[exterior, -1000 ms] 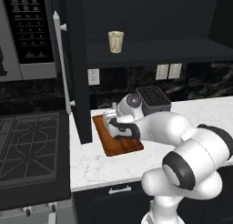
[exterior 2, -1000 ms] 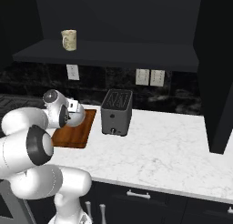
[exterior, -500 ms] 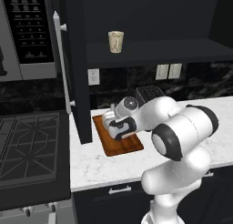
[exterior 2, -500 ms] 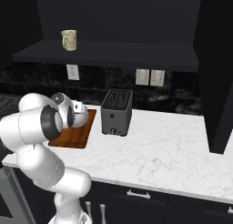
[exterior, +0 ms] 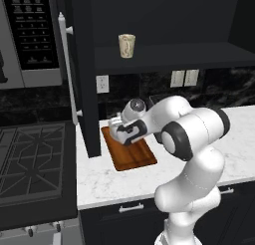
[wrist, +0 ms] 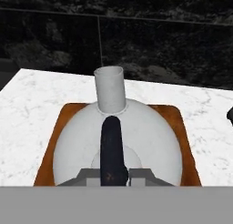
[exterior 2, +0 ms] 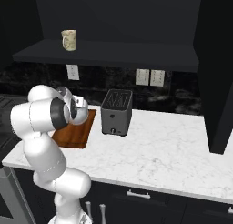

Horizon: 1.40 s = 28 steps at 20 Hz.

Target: Pick the kettle from the counter and place it on the tray. Then pick the mug from the cabinet and place it on the tray. Then close the cabinet doors.

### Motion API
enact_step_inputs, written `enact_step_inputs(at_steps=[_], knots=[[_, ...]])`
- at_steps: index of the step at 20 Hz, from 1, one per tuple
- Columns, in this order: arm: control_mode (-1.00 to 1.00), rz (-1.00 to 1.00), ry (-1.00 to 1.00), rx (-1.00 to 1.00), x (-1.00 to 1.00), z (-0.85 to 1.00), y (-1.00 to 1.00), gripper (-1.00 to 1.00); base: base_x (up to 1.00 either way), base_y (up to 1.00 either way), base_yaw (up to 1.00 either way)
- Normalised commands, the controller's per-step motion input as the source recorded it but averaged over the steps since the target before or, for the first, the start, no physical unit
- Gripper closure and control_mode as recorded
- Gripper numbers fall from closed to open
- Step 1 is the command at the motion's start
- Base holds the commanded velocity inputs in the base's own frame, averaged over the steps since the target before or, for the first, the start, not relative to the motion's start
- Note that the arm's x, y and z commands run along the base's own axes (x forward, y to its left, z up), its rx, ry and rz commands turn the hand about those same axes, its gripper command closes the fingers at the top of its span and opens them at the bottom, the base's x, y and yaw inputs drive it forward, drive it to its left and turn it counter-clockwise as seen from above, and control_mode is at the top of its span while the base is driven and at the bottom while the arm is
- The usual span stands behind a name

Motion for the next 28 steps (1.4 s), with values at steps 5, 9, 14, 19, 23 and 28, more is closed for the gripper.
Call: enact_step_inputs(at_steps=[5,9,14,19,23,28], knots=[[-1.0,0.0,0.02,0.0,0.13,-0.36,0.03,1.0,0.0,0.0,0.0],[-1.0,0.0,0.0,-0.03,0.0,-0.47,0.03,-1.0,0.0,0.0,0.0],[-1.0,0.0,-0.01,-0.05,0.02,-0.18,-0.04,-1.0,0.0,0.0,0.0],[-1.0,0.0,-0.03,-0.02,0.0,-0.03,-0.01,-1.0,0.0,0.0,0.0],[-1.0,0.0,-0.03,0.0,-0.07,0.14,0.0,-1.0,0.0,0.0,0.0],[-1.0,0.0,0.0,0.0,-0.37,0.36,0.0,-1.0,0.0,0.0,0.0]])
